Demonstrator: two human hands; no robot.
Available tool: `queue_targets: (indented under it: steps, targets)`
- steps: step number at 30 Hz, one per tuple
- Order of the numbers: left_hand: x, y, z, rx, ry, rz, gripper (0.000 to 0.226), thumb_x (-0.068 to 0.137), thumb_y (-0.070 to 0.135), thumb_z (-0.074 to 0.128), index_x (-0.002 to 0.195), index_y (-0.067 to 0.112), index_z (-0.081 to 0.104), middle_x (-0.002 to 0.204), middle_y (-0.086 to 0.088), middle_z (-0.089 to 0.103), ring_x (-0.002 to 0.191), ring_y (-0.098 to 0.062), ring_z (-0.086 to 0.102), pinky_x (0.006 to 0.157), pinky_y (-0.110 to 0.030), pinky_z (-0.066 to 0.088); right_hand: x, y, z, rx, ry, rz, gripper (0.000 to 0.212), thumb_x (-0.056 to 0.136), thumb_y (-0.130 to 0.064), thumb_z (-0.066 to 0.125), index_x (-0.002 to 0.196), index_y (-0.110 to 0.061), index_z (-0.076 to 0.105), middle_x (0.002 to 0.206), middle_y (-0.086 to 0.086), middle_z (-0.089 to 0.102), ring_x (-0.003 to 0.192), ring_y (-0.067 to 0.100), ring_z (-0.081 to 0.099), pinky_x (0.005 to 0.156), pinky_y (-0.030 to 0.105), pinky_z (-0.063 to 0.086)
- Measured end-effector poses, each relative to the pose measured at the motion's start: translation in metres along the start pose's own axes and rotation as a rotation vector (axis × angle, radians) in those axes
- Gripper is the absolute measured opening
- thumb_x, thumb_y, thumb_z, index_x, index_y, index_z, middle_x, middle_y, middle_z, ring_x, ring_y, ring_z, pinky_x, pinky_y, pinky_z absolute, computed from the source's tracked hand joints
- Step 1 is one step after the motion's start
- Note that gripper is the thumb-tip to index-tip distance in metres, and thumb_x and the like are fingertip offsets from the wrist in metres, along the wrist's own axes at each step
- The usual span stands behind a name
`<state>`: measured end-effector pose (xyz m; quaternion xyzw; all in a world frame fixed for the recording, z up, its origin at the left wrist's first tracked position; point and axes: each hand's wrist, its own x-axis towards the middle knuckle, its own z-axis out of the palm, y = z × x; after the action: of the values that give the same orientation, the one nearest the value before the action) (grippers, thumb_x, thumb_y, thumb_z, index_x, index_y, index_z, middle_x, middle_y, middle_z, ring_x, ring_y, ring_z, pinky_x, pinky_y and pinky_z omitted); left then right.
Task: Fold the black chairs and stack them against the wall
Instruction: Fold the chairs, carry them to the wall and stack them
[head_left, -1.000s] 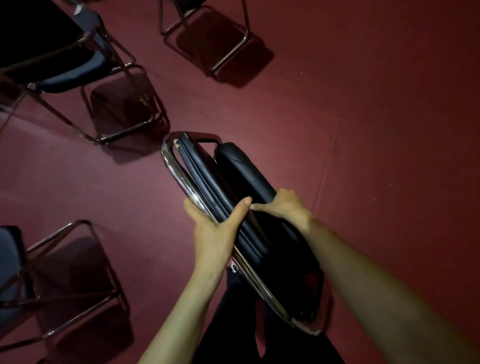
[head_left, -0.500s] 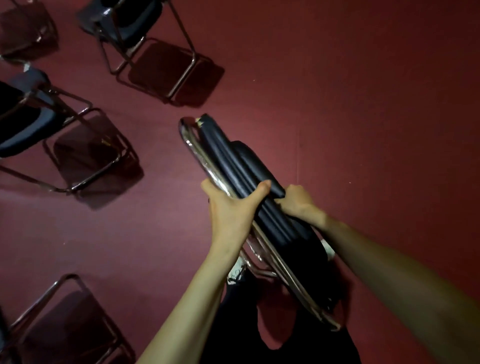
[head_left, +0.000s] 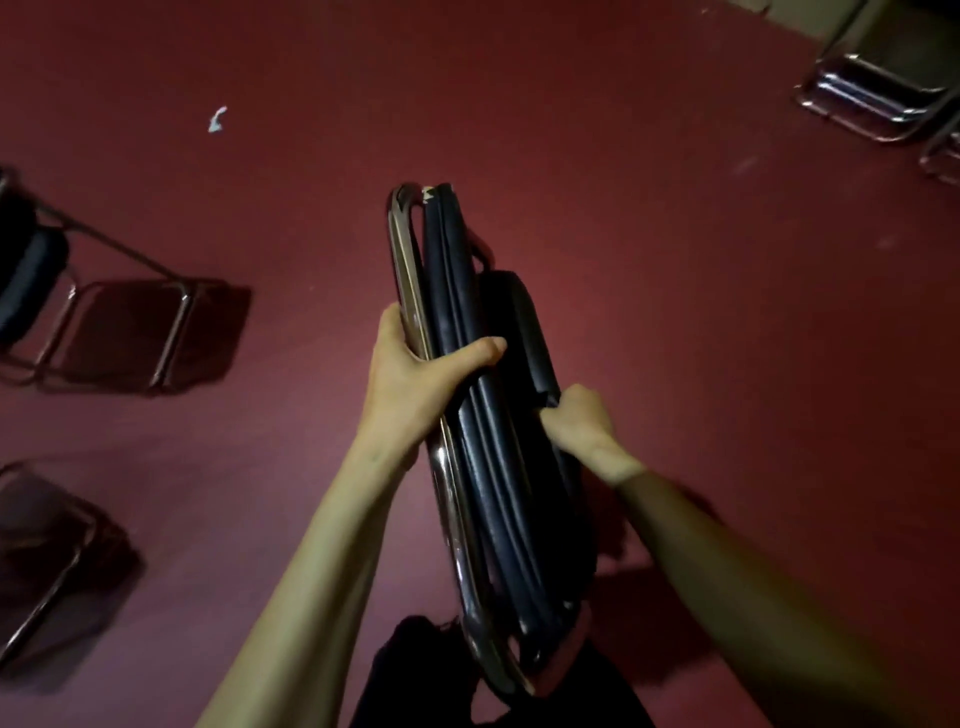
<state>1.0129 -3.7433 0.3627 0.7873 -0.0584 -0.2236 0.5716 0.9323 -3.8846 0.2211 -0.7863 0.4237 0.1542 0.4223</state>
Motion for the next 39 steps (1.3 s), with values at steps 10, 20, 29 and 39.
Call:
queue_targets:
  steps: [10,20,29,39]
  targets:
    - [0.101,0.115,0.189,-0.007,-0.383,0.216,0.059,0.068,0.013,0.086,0.115,0.017,0.051,0.104,0.002,0.069,0.090,-0.009,0.069,0.082,-0.027,0.057,0.090,0.052,-0.212,0.160,0.401,0.171,0.040,0.083,-0.039,0.066,0.101,-0.002,0.067,0.097,0.016,0.068,0.087,0.034,0.065,0.062,0.029,0.044]
    - [0.275,0.238,0.398,-0.082,-0.715,0.212,0.063,0.066,0.019,0.087,0.117,0.013,0.050,0.102,0.004,0.066,0.085,-0.004,0.069,0.072,-0.018,0.056,0.221,0.069,-0.418,0.246,0.606,0.402,0.042,0.076,-0.040,0.071,0.097,-0.003,0.067,0.096,0.013,0.068,0.084,0.032,0.064,0.064,0.029,0.046]
    - [0.402,0.338,0.570,-0.063,-0.886,0.149,0.063,0.067,0.018,0.087,0.117,0.011,0.049,0.103,0.001,0.065,0.087,-0.008,0.068,0.066,-0.015,0.055,0.343,0.083,-0.573,0.368,0.622,0.536,0.038,0.076,-0.036,0.069,0.092,-0.003,0.063,0.090,0.013,0.061,0.082,0.030,0.062,0.063,0.030,0.043]
    - [0.569,0.414,0.731,-0.021,-0.872,0.069,0.064,0.067,0.017,0.087,0.119,0.012,0.049,0.104,0.000,0.067,0.088,-0.011,0.070,0.070,-0.021,0.058,0.529,0.072,-0.722,0.340,0.596,0.539,0.048,0.080,-0.037,0.069,0.106,0.003,0.065,0.098,0.017,0.066,0.090,0.031,0.064,0.067,0.028,0.043]
